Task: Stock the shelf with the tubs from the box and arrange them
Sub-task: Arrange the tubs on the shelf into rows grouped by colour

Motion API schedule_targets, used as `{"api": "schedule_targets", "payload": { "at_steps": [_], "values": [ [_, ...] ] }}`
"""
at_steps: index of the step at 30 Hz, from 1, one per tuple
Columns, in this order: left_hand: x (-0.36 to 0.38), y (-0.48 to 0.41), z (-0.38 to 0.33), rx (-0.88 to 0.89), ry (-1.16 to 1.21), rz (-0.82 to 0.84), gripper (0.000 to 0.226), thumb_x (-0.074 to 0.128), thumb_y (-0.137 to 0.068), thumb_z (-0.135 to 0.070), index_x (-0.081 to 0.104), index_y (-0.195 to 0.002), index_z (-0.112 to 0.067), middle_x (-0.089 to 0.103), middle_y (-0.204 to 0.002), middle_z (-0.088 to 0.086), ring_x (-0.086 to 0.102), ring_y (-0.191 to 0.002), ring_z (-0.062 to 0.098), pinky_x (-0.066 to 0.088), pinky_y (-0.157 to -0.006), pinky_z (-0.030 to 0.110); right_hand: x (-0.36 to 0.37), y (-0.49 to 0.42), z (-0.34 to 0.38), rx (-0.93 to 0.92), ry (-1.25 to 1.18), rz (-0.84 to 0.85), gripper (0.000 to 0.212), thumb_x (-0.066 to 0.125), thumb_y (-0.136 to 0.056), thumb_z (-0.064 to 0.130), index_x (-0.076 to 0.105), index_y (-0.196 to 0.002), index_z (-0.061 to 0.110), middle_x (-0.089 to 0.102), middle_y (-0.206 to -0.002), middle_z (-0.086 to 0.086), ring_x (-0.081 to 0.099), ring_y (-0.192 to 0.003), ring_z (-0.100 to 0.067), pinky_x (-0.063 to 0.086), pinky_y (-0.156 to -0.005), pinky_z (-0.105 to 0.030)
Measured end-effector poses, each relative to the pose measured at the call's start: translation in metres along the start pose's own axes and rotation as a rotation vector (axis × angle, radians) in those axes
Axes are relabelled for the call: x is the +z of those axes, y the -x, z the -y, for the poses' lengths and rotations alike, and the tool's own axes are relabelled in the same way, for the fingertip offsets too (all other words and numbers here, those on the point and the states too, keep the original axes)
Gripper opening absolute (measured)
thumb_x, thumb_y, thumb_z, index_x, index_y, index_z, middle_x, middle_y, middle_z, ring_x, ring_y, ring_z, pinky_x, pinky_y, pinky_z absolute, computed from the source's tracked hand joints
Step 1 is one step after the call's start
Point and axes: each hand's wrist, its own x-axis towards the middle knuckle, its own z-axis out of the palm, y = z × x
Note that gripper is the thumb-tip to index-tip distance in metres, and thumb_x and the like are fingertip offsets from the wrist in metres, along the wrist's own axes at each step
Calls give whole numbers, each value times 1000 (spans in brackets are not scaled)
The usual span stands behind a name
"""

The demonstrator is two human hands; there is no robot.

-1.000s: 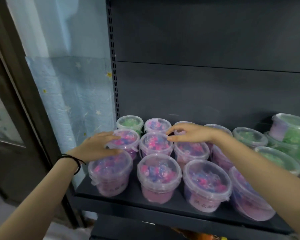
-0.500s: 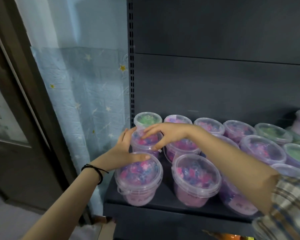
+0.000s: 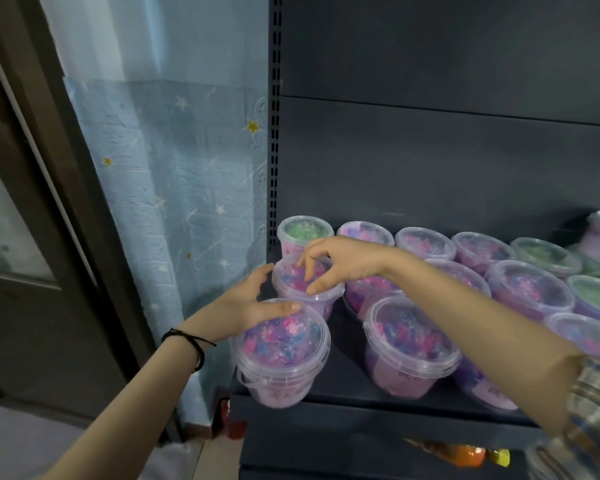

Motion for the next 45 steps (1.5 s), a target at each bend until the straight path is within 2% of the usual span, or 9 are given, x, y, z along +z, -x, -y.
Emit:
{"api": "schedule_targets", "payload": {
  "at_steps": [4,9,13,19,22,26,31,37,45],
  "values": [
    [0,3,-4,-25,30,2,123,70,-32,-83,29,-138,-37,33,-130,-15,31,-128,8,31,-109,33,-9,9,4,9,23,159,39,77,-80,28,63,-114,41,54,-129,20,42,-128,-2,28,-114,-30],
    [4,0,-12,-48,94,-38,70,77,-74,-35,32,-128,-36,40,-116,-16,44,-113,9,37,-89,24,-11,19,6,48,-22,195,44,68,-88,12,60,-128,29,43,-147,14,32,-132,6,24,-101,-3],
    [8,-7,-16,-60,94,-73,89,82,-67,-41,31,-138,-26,46,-122,-13,51,-111,10,43,-77,17,-6,21,6,64,-66,148,42,64,-89,6,63,-124,28,43,-147,14,32,-137,1,26,-111,-19],
    [19,-19,-27,-30,-92,-134,137,79,-40,-69,4,-149,-33,8,-155,-8,9,-144,16,22,-116,43,-2,18,3,63,-58,88,39,64,-89,6,64,-123,24,47,-144,10,36,-133,2,27,-110,-17],
    [21,-22,-32,50,-112,-245,123,67,-39,-77,20,-145,-34,20,-151,-5,19,-141,17,26,-114,43,-4,17,2,89,-103,91,35,66,-89,11,66,-120,25,52,-140,11,43,-128,3,33,-105,-16],
    [7,-8,-20,171,-162,-233,67,55,-49,-78,51,-106,-44,43,-125,-13,35,-124,7,28,-104,25,-11,8,-6,115,-252,-167,26,67,-88,13,68,-113,23,67,-113,8,59,-101,1,46,-91,-18],
    [3,3,-10,148,-227,-54,74,60,-47,-78,41,-116,-59,22,-136,-20,13,-128,-3,14,-108,26,-21,-31,-19,295,-115,-458,41,73,-83,27,61,-122,21,60,-123,1,55,-117,-17,42,-94,-25],
    [4,-7,-6,101,-175,-28,101,69,-48,-77,29,-137,-49,12,-149,-19,6,-140,4,14,-111,29,-17,-87,-21,591,59,-220,101,73,-66,65,24,-148,34,20,-154,-11,28,-140,-37,32,-112,-48],
    [3,-12,-5,84,-159,-6,121,61,-35,-89,29,-141,-42,9,-146,-25,8,-137,0,13,-114,27,-15,-96,-19,622,120,-406,80,72,-63,68,47,-133,40,37,-142,-9,31,-131,-38,29,-108,-45]
  ]
}}
